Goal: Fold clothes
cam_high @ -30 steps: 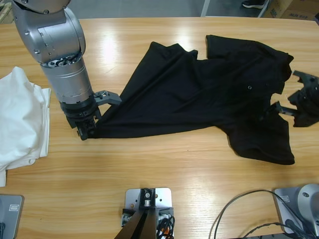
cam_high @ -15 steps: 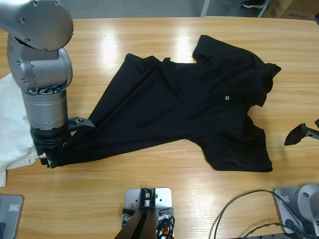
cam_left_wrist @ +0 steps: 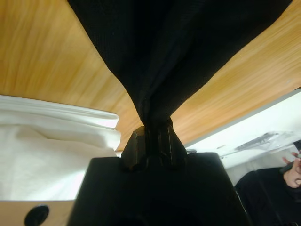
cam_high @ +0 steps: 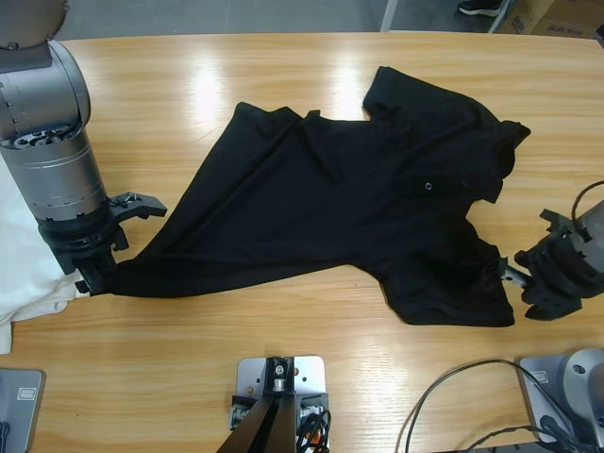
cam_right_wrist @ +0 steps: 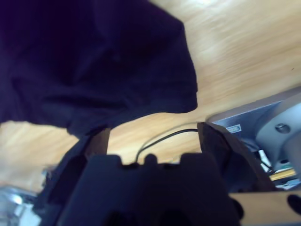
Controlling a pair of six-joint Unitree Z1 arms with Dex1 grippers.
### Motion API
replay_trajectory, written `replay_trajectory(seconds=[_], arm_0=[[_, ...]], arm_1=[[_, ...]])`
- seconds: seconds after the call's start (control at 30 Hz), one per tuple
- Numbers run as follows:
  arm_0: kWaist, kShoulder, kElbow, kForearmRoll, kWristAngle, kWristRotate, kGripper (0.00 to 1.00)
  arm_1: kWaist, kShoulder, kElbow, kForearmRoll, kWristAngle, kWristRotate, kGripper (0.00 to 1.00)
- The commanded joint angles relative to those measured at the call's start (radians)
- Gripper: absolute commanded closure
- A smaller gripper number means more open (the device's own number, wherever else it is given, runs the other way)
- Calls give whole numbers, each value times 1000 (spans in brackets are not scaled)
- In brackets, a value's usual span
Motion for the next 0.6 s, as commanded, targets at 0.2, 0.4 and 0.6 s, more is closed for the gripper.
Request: replay_trajectory(seconds=[0.2,0.4,0.6], arm_0=[[4,-29,-20,4,-8,5,1000],[4,-44,-15,5,-8,10,1000],[1,-70,-6,5,-9,6,1000]], arm_1=[[139,19,107,-67,-93,595,241],[138,29,249,-326,-144,610,464],[115,21,255,-321,-140,534,1000]])
